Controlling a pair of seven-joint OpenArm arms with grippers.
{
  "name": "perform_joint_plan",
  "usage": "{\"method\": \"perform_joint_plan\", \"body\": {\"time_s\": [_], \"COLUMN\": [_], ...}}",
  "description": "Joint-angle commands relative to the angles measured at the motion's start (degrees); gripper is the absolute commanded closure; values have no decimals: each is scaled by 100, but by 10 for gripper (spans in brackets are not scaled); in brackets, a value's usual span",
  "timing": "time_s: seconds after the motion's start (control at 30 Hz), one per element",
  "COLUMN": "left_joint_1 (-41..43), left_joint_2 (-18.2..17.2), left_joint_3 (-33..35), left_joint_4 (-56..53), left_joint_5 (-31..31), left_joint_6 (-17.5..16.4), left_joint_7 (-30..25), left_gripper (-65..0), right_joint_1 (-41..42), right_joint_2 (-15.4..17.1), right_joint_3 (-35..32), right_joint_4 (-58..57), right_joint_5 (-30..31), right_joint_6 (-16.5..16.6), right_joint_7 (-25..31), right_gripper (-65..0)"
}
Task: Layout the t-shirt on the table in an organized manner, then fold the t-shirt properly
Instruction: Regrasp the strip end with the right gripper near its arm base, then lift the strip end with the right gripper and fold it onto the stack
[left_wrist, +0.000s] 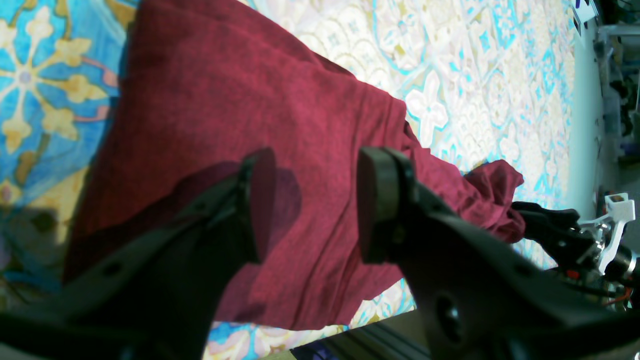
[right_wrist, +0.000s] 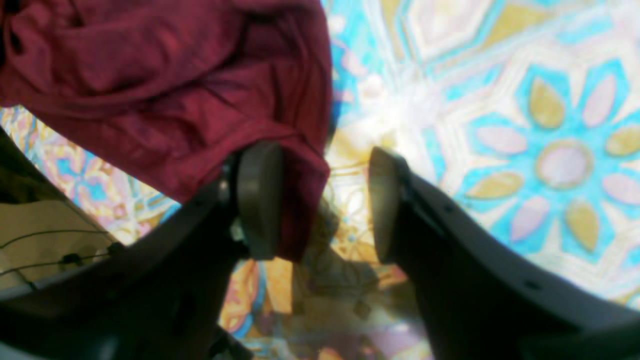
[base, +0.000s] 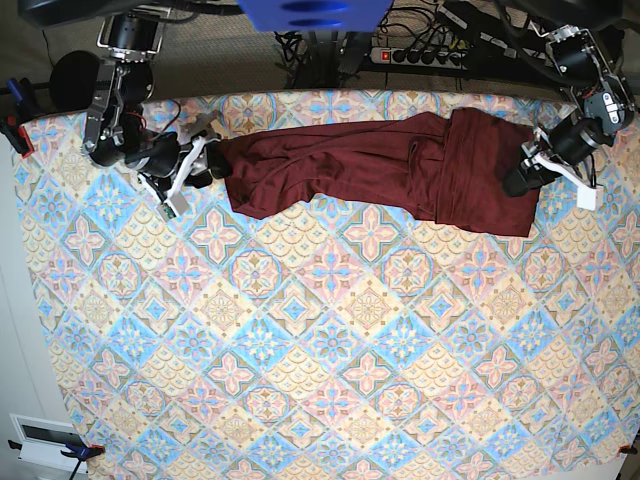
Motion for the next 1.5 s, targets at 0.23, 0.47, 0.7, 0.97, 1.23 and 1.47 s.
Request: {"method": "perform_joint_plan", "body": {"time_s": [0.23,0.47,0.7,0.97,1.23,1.47], "left_joint_1": [-21,-30,-144,-153,-153,-162], "left_joint_2": [-90,-90,-90,-90,-108,-108], "left_joint_3": [-39,-39,-48,-48,-48,-48], "left_joint_4": [80,80,80,72,72,72], "left_joint_5": [-123,-123,-123,-114,-105,-114], "left_joint_6": [-15,-15,-15,-15,-7,2], "left_joint_7": [-93,-93,-101,-312,-453,-453], "left_gripper": [-262,-262,-262,-262,-262,-262], "right_joint_1": [69,69,86,456,456,834], "right_joint_2": [-82,-451,-671,-855,-855,-750], "right_joint_3": [-304,-506,-506,-506,-330,513], "right_joint_4": [-557,-821,-1093,-1093,-1023,-1093], "right_joint_5": [148,139,139,139,139,112], "right_joint_6": [14,14,14,14,14,14], "right_joint_7": [129,138,147,147,147,200], "right_gripper": [-271,-271,-265,-104,0,0]}}
